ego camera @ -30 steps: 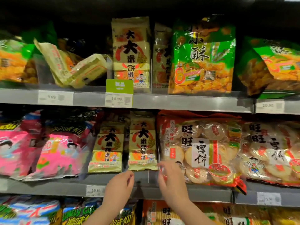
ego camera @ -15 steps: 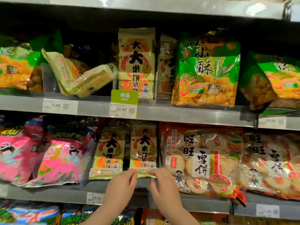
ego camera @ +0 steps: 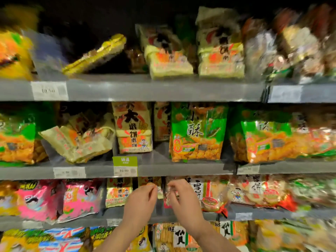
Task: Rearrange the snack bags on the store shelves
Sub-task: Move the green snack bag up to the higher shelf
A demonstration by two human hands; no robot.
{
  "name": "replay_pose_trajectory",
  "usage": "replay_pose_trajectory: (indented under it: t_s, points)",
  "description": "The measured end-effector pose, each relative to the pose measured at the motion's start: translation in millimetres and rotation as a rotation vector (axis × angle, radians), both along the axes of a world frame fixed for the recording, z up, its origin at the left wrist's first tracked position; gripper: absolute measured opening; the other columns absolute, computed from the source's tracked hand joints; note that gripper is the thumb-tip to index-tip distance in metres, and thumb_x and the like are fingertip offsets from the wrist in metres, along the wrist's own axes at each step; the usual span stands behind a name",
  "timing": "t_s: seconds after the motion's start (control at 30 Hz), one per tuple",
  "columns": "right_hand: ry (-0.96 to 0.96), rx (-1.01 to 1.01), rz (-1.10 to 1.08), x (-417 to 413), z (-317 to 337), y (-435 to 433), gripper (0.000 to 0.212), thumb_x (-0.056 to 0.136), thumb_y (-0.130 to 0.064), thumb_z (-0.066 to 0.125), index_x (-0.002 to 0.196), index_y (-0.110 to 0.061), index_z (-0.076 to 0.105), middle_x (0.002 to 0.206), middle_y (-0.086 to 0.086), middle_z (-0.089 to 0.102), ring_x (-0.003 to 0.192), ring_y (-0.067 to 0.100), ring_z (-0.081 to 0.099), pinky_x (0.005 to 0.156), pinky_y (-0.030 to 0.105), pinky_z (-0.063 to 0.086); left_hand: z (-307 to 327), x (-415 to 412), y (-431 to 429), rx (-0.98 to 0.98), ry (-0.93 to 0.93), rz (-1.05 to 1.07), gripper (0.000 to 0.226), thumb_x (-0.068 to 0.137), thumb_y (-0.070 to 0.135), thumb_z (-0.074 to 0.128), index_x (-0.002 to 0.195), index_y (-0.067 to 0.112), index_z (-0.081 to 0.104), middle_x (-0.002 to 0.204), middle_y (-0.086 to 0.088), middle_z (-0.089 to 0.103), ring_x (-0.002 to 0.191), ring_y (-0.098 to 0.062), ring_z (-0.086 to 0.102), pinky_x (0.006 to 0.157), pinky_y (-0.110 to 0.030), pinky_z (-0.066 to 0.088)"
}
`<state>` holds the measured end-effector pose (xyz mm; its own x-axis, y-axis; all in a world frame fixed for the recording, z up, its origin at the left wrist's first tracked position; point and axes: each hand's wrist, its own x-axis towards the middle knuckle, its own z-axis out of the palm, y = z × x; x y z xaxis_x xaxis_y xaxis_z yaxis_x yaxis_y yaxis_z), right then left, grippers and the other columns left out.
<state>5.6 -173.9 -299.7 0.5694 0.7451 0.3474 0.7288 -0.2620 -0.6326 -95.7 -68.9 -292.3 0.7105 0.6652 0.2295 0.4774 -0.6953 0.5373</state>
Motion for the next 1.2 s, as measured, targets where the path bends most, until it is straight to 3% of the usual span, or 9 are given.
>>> replay_pose_trajectory:
  t_s: [0.2, 0.33, 0.5, 0.67, 0.83, 0.97, 1.07, 1.13, 1.2]
  points:
    - [0.073, -0.007, -0.090, -4, 86, -28, 0.022, 0.094, -0.020, 0.041, 0.108, -0.018, 0.058, 0.101, -0.005, 0.055, 0.094, 0.010, 0.053, 0.081, 0.025, 0.045, 87, -3, -21, 0.005, -0.001, -0.043, 0.025, 0.096, 0.032, 0.041, 0.096, 0.019, 0.062, 0.073, 0.001, 0.061, 0.067, -0.014, 0.053, 0.059, -0.028, 0.034]
    - [0.055, 0.002, -0.151, 5, 108, -38, 0.019, 0.095, -0.026, 0.040, 0.105, -0.019, 0.055, 0.096, -0.005, 0.055, 0.091, 0.013, 0.053, 0.076, 0.027, 0.043, 110, 5, -23, -0.032, -0.019, -0.039, 0.025, 0.096, 0.033, 0.039, 0.095, 0.019, 0.060, 0.065, 0.005, 0.055, 0.061, -0.014, 0.051, 0.049, -0.024, 0.032]
    - [0.074, 0.000, -0.222, 26, 115, -48, 0.030, 0.097, -0.038, 0.037, 0.116, -0.020, 0.052, 0.110, -0.005, 0.057, 0.103, 0.012, 0.055, 0.081, 0.024, 0.042, 116, 28, -26, -0.001, 0.011, -0.060, 0.026, 0.096, 0.033, 0.037, 0.097, 0.022, 0.060, 0.072, 0.006, 0.057, 0.065, -0.013, 0.051, 0.048, -0.021, 0.031]
    - [0.120, -0.068, -0.308, 70, 112, -49, 0.044, 0.094, -0.047, 0.041, 0.128, -0.020, 0.044, 0.121, -0.002, 0.054, 0.108, 0.014, 0.054, 0.084, 0.027, 0.045, 113, 63, -23, 0.011, 0.075, 0.026, 0.025, 0.095, 0.038, 0.037, 0.106, 0.024, 0.056, 0.089, 0.004, 0.066, 0.073, -0.013, 0.055, 0.059, -0.028, 0.045]
    - [0.204, -0.028, -0.372, 112, 109, -44, 0.070, 0.084, -0.052, 0.055, 0.139, -0.016, 0.031, 0.134, 0.001, 0.044, 0.122, 0.017, 0.046, 0.095, 0.030, 0.044, 100, 96, -13, -0.041, 0.121, 0.152, 0.047, 0.091, 0.047, 0.044, 0.131, 0.024, 0.037, 0.123, 0.006, 0.057, 0.095, -0.014, 0.062, 0.059, -0.024, 0.042]
    - [0.407, -0.043, -0.394, 137, 102, -39, 0.079, 0.086, -0.042, 0.058, 0.147, -0.014, 0.016, 0.148, 0.004, 0.033, 0.131, 0.021, 0.040, 0.102, 0.034, 0.040, 85, 118, 5, -0.122, 0.222, 0.184, 0.065, 0.089, 0.051, 0.045, 0.141, 0.018, 0.026, 0.136, -0.002, 0.050, 0.116, -0.019, 0.055, 0.082, -0.030, 0.049]
    - [0.384, -0.226, -0.360, 154, 94, -35, 0.041, 0.094, -0.036, 0.048, 0.126, -0.011, 0.046, 0.120, 0.006, 0.059, 0.095, 0.018, 0.057, 0.082, 0.031, 0.047, 77, 127, 17, -0.216, 0.271, 0.136, 0.057, 0.090, 0.048, 0.045, 0.137, 0.017, 0.034, 0.132, -0.005, 0.053, 0.119, -0.020, 0.052, 0.092, -0.032, 0.045]
    - [0.391, -0.221, -0.360, 162, 90, -32, 0.014, 0.096, -0.024, 0.044, 0.099, -0.015, 0.055, 0.090, 0.001, 0.062, 0.075, 0.016, 0.053, 0.070, 0.029, 0.045, 77, 129, 21, -0.243, 0.283, 0.109, 0.044, 0.092, 0.043, 0.044, 0.128, 0.017, 0.043, 0.128, -0.005, 0.057, 0.116, -0.021, 0.054, 0.091, -0.032, 0.044]
    - [0.392, -0.192, -0.380, 166, 88, -31, 0.018, 0.093, -0.013, 0.042, 0.078, -0.019, 0.049, 0.072, -0.001, 0.055, 0.063, 0.016, 0.048, 0.060, 0.029, 0.039, 76, 130, 22, -0.263, 0.280, 0.111, 0.036, 0.094, 0.039, 0.043, 0.122, 0.015, 0.046, 0.126, -0.007, 0.058, 0.115, -0.023, 0.055, 0.091, -0.032, 0.045]
